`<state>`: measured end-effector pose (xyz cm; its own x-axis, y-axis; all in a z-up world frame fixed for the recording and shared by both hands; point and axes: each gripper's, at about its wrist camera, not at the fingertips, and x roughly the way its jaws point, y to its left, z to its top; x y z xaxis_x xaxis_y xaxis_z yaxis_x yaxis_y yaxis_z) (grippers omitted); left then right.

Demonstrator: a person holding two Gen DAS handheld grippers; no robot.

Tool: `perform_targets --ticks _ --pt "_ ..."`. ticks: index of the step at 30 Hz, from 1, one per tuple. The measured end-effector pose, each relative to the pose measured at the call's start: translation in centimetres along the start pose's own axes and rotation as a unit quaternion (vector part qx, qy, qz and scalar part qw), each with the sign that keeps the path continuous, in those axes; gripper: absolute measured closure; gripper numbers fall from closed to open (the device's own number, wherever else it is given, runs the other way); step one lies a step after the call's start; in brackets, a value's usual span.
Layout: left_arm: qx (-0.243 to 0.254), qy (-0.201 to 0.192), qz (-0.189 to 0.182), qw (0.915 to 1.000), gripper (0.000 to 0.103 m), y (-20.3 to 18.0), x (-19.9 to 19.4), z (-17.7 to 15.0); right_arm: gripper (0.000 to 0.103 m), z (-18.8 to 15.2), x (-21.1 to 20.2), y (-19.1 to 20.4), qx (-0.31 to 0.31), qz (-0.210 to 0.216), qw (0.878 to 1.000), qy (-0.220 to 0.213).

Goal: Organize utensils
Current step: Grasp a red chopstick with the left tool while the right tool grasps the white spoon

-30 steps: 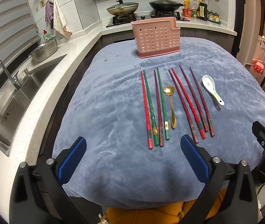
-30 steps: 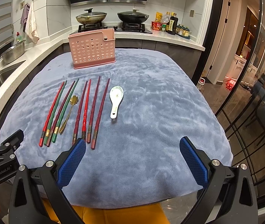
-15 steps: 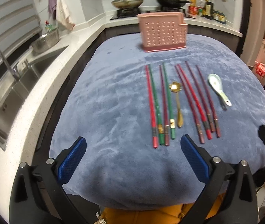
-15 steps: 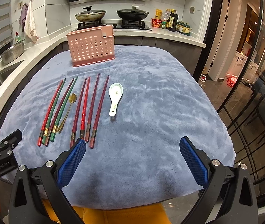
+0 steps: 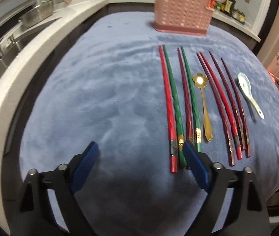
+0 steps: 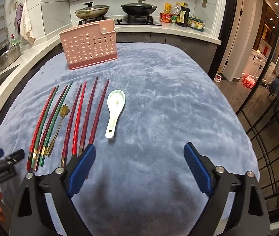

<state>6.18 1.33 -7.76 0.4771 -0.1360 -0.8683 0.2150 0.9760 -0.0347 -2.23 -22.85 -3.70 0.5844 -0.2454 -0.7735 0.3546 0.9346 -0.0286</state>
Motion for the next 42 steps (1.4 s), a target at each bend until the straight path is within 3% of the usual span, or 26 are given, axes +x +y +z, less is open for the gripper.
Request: perform_targets --ticks 5,11,16,22,26,33,38,42 --pt "0.003 0.011 -0.004 0.9999 0.027 -0.2 1.2 0.2 0.022 0.6 1.2 0.4 0.000 0.009 1.000 0.010" --pt "0.004 0.016 -0.011 0.9998 0.031 0.0 2.0 0.2 0.039 2.0 2.9 1.0 0.004 0.025 0.999 0.025" --pt "0.004 0.015 -0.028 0.9995 0.045 0.1 1.6 0.2 0.068 3.4 5.5 1.0 0.032 0.054 0.997 0.051" --pt "0.005 0.017 -0.050 0.9986 0.068 0.1 1.2 0.0 0.090 3.8 8.8 1.2 0.054 0.093 0.991 0.086" --pt "0.008 0.018 -0.060 0.9980 0.077 0.0 1.1 0.0 0.091 3.6 9.7 1.5 0.060 0.114 0.987 0.092" --pt "0.011 0.018 -0.071 0.9973 0.095 -0.1 0.9 0.0 0.094 3.0 9.5 2.4 0.044 0.110 0.989 0.084" --pt "0.009 0.007 -0.075 0.9971 0.096 0.2 -0.1 0.2 0.096 3.0 8.7 1.2 0.056 0.119 0.988 0.082" --pt "0.001 -0.024 -0.074 0.9970 0.096 1.0 -2.5 1.5 0.096 3.8 6.6 -0.3 0.063 0.119 0.989 0.063"
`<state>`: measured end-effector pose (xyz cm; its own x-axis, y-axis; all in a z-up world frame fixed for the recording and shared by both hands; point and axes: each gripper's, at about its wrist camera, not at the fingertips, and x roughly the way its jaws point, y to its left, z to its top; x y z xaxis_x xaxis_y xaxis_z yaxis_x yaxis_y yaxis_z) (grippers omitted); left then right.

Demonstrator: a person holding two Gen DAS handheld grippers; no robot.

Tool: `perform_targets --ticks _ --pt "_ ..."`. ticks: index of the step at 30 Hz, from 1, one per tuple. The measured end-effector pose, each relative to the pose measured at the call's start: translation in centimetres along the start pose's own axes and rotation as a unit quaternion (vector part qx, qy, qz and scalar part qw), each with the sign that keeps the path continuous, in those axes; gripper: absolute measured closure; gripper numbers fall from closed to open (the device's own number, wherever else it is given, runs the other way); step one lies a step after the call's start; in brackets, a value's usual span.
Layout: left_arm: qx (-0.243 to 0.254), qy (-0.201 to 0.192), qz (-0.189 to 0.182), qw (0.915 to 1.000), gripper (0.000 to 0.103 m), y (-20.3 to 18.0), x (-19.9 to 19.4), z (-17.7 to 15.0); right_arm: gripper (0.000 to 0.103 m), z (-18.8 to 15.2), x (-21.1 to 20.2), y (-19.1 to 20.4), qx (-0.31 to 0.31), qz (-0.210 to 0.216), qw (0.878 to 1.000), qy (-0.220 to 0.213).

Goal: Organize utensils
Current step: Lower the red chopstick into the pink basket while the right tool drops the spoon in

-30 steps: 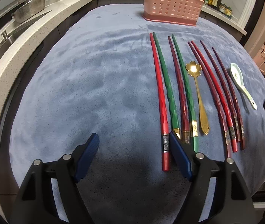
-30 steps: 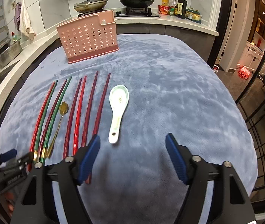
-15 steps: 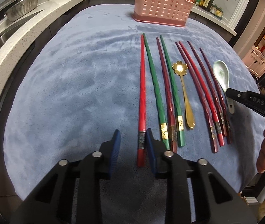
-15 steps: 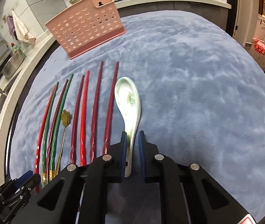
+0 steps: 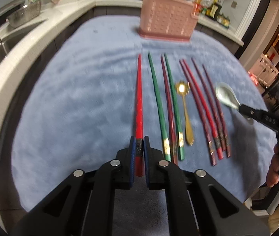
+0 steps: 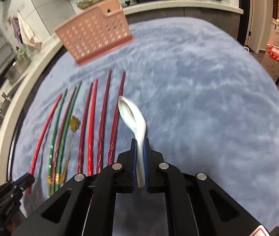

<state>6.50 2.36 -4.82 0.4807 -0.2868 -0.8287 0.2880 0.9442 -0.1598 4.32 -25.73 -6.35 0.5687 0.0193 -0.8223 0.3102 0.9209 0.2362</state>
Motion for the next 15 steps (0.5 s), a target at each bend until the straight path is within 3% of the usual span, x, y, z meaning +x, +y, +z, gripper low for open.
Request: perform_targets --ticks 6,15 --pt "0.007 -0.059 0.017 0.9981 0.096 0.2 -3.5 3.8 0.096 2.3 -3.2 -0.2 -0.007 -0.002 0.999 -0.036" --pt "0.018 -0.164 0.031 0.9859 0.096 0.0 -8.3 11.8 0.096 7.5 -6.4 0.7 -0.037 -0.005 0.995 -0.089"
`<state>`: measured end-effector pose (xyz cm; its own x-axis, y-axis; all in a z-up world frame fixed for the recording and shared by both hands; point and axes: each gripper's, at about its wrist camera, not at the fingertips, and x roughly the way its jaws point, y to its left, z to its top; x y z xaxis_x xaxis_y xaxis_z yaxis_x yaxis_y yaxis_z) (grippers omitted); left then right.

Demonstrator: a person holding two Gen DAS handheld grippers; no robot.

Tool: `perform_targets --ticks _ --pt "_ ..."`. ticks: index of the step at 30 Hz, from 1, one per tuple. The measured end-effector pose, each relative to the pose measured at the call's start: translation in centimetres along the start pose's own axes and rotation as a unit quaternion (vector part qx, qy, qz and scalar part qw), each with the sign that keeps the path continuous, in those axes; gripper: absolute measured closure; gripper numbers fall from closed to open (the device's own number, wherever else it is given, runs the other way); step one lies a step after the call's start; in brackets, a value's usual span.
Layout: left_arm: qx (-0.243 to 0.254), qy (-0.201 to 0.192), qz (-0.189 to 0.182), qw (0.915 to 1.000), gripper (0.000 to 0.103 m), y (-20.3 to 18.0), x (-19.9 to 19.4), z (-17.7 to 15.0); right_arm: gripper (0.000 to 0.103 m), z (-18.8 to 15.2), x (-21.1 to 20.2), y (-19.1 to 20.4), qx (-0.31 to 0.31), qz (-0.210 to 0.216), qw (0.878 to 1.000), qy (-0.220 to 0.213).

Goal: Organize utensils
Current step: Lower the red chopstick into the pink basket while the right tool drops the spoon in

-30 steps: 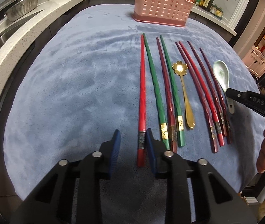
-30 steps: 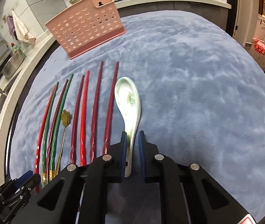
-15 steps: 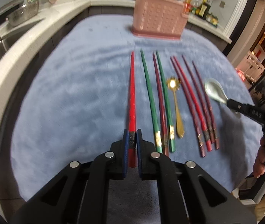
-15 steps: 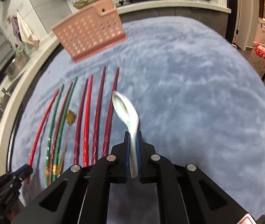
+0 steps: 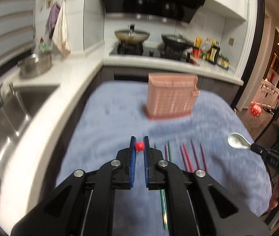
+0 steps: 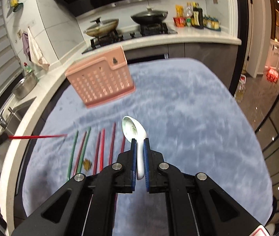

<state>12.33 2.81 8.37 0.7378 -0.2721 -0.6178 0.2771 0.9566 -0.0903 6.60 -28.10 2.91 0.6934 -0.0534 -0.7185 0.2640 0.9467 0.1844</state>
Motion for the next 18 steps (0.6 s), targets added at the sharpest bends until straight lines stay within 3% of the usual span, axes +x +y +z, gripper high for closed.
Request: perform_targets --ticks 9,18 --pt "0.007 -0.053 0.012 0.9985 0.096 -0.2 1.8 8.7 0.096 7.3 2.4 2.0 -0.031 0.025 0.999 0.004" --pt "0.004 -0.136 0.000 0.9907 0.096 -2.1 2.1 19.1 0.096 15.9 6.5 5.2 -0.070 0.013 0.997 -0.006"
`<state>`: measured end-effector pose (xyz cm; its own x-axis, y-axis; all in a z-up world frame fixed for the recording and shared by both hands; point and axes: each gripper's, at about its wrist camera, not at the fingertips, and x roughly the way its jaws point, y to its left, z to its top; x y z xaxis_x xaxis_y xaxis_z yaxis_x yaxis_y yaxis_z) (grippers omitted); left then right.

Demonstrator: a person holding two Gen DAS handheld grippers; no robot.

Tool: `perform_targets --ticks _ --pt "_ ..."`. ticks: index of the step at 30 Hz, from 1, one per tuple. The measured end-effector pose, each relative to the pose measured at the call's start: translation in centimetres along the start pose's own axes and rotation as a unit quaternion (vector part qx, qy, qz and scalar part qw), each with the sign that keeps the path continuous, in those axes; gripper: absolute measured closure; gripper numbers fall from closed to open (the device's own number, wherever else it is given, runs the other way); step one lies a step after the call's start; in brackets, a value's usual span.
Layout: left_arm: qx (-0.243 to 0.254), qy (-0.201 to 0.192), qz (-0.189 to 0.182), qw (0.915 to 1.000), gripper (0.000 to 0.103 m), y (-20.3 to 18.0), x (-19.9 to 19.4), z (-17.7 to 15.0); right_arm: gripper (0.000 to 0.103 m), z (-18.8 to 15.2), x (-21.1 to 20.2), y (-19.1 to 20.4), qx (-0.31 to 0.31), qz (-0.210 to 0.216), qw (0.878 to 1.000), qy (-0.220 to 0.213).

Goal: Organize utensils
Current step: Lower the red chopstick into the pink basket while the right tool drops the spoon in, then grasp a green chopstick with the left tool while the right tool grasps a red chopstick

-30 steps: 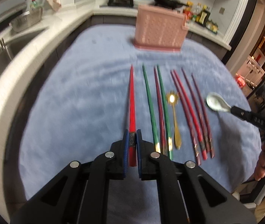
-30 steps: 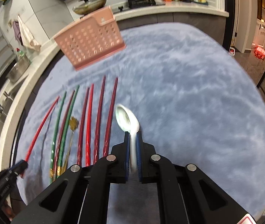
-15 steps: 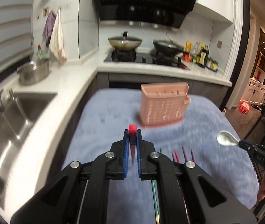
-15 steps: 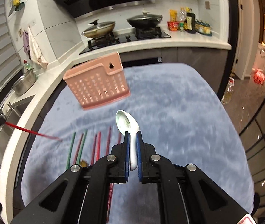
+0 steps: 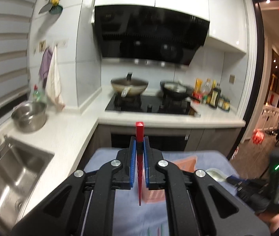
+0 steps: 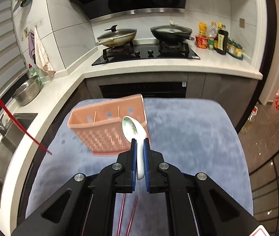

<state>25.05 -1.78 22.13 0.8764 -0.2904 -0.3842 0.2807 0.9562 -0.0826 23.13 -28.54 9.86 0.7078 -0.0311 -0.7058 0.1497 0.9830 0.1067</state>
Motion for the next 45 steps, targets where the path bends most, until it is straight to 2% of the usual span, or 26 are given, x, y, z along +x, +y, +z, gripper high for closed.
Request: perform_targets --ticks 3,7,13,18,20,21,24,27,31,34,39,42,45 --pt "-0.006 -0.015 -0.010 0.9998 0.096 -0.8 1.8 3.0 0.096 2.5 2.7 0.4 -0.008 -0.002 1.000 0.021" --pt "0.000 -0.019 -0.017 0.9997 0.096 -2.2 3.9 4.4 0.096 3.7 6.2 0.6 -0.013 -0.009 0.998 0.058" --pt "0.000 0.028 -0.023 0.9993 0.096 -3.0 8.3 2.2 0.096 3.6 10.5 0.6 -0.013 -0.010 0.995 0.096" --pt "-0.004 0.057 -0.018 0.9982 0.096 -2.9 10.5 0.1 0.093 3.9 10.9 0.7 0.003 -0.005 0.997 0.079" --pt "-0.009 0.057 -0.012 0.9983 0.095 -2.7 10.7 -0.4 0.092 4.2 10.2 0.6 0.008 -0.002 0.998 0.069" --pt "-0.011 0.054 -0.008 0.9985 0.092 -2.5 10.5 -0.6 0.091 4.3 9.7 0.7 0.010 0.000 0.998 0.063" --pt "-0.021 0.048 0.005 0.9986 0.056 -1.9 9.8 -0.8 0.078 4.3 7.2 0.6 0.013 0.003 0.999 0.037" --pt "-0.019 0.042 0.013 0.9988 0.052 -1.4 8.4 -1.2 0.069 3.6 4.4 0.4 0.011 0.009 1.000 0.015" --pt "-0.024 0.051 0.018 0.9982 0.045 -0.3 6.2 -3.5 0.066 0.5 0.8 -0.9 0.018 0.015 1.000 0.007" --pt "-0.025 0.071 0.026 0.9968 0.045 0.5 4.7 -6.9 0.066 -3.0 -0.9 -2.0 0.026 0.013 0.999 0.014" --pt "-0.013 0.129 0.029 0.9911 0.045 0.8 2.8 -14.0 0.066 -9.8 -2.4 -2.2 0.023 -0.007 0.999 0.040" --pt "0.003 0.167 0.028 0.9855 0.045 0.2 1.3 -18.9 0.066 -13.8 -3.0 -1.5 0.019 -0.006 0.998 0.058" --pt "0.011 0.197 0.027 0.9799 0.045 -0.3 0.0 -22.6 0.066 -17.9 -3.7 -0.2 0.003 -0.021 0.998 0.067"
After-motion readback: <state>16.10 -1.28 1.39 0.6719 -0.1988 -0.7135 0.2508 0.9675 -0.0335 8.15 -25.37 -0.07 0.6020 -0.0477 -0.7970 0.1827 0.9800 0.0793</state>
